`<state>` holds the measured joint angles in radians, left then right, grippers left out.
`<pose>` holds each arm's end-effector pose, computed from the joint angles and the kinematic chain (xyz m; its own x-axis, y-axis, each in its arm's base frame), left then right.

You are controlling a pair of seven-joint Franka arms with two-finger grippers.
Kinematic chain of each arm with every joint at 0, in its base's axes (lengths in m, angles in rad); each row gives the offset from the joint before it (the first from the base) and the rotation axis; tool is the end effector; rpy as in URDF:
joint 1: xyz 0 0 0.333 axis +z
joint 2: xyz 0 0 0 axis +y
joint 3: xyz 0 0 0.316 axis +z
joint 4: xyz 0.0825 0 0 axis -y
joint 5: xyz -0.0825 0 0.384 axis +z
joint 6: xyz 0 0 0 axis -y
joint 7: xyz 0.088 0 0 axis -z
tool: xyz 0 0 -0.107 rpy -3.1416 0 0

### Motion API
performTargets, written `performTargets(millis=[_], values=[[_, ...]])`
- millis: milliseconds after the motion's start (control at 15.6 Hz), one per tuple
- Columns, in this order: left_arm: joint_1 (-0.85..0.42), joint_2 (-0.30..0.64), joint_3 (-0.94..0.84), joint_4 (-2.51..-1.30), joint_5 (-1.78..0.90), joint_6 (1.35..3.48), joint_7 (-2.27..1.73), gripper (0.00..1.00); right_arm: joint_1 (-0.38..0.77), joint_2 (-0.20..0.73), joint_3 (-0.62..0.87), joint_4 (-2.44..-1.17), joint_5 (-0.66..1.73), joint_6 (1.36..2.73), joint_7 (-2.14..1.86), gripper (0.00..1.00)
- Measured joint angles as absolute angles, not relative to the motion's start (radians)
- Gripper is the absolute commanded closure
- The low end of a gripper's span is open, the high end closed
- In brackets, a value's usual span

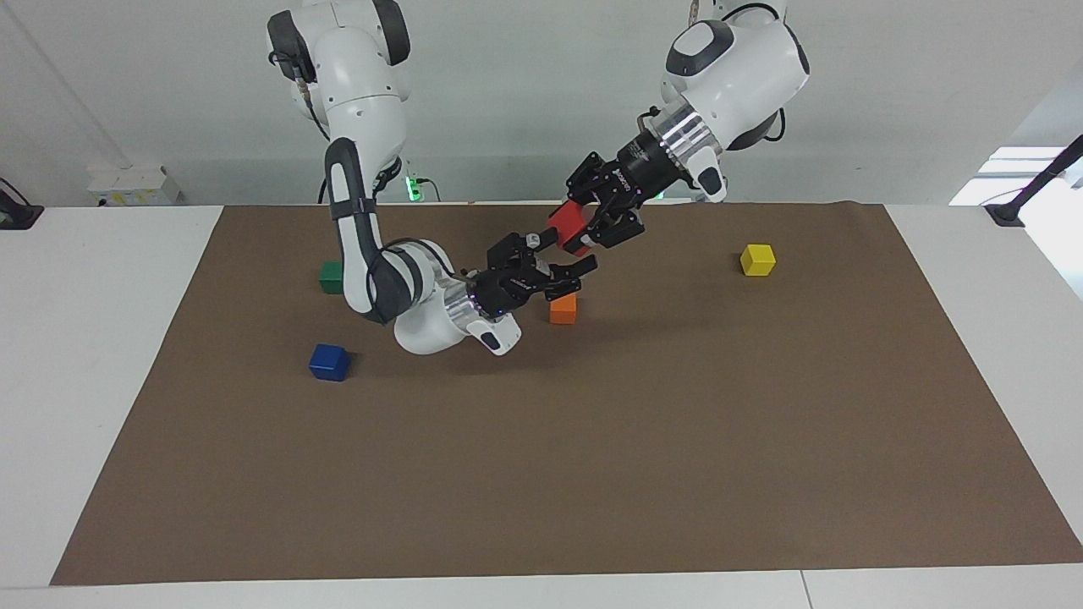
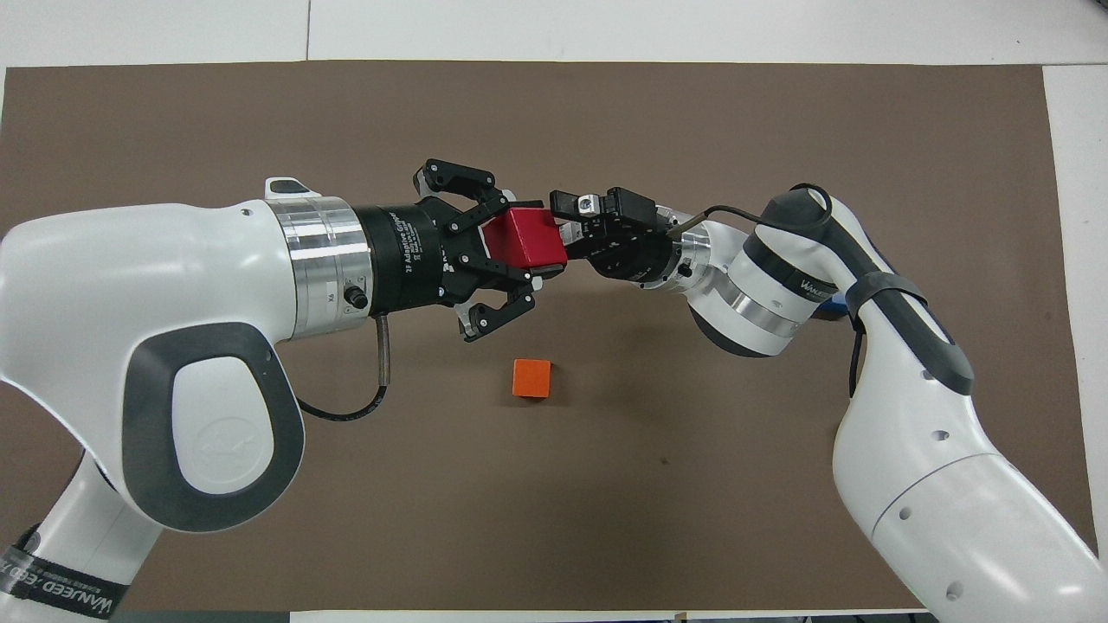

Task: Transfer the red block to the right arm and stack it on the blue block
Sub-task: 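Grasp the red cube with the right gripper, then open the left gripper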

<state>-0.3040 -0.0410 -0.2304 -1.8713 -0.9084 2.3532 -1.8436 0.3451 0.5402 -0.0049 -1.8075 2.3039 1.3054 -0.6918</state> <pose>0.5037 -0.3135 0.5890 -0.1241 0.5962 -0.7932 0.9703 0.2402 0.0288 0.5951 0.3108 0.3714 0.9946 0.0589 -0.0859 -0.1036 0.6399 -0.7614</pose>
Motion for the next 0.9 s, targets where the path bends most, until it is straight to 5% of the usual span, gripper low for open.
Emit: performTargets(millis=[192, 385, 513, 577, 897], values=[[-0.323, -0.028, -0.231, -1.89, -0.909, 2.396, -1.847, 1.0, 0.347, 0.542, -0.005, -1.798, 2.306, 1.32, -0.692, 0.03], [-0.323, -0.011, -0.227, -1.891, -0.909, 2.4, -1.847, 1.0, 0.347, 0.547, -0.005, -1.794, 2.306, 1.321, -0.693, 0.32], [-0.323, -0.011, -0.226, -1.889, -0.911, 2.4, -1.847, 1.0, 0.349, 0.549, -0.005, -1.793, 2.306, 1.328, -0.699, 0.92], [-0.323, -0.011, -0.226, -1.887, -0.911, 2.4, -1.847, 1.0, 0.35, 0.549, -0.005, -1.793, 2.306, 1.339, -0.702, 1.0], [-0.321, -0.01, -0.216, -1.884, -0.92, 2.396, -1.845, 1.0, 0.356, 0.549, 0.002, -1.786, 2.319, 1.375, -0.702, 1.0]])
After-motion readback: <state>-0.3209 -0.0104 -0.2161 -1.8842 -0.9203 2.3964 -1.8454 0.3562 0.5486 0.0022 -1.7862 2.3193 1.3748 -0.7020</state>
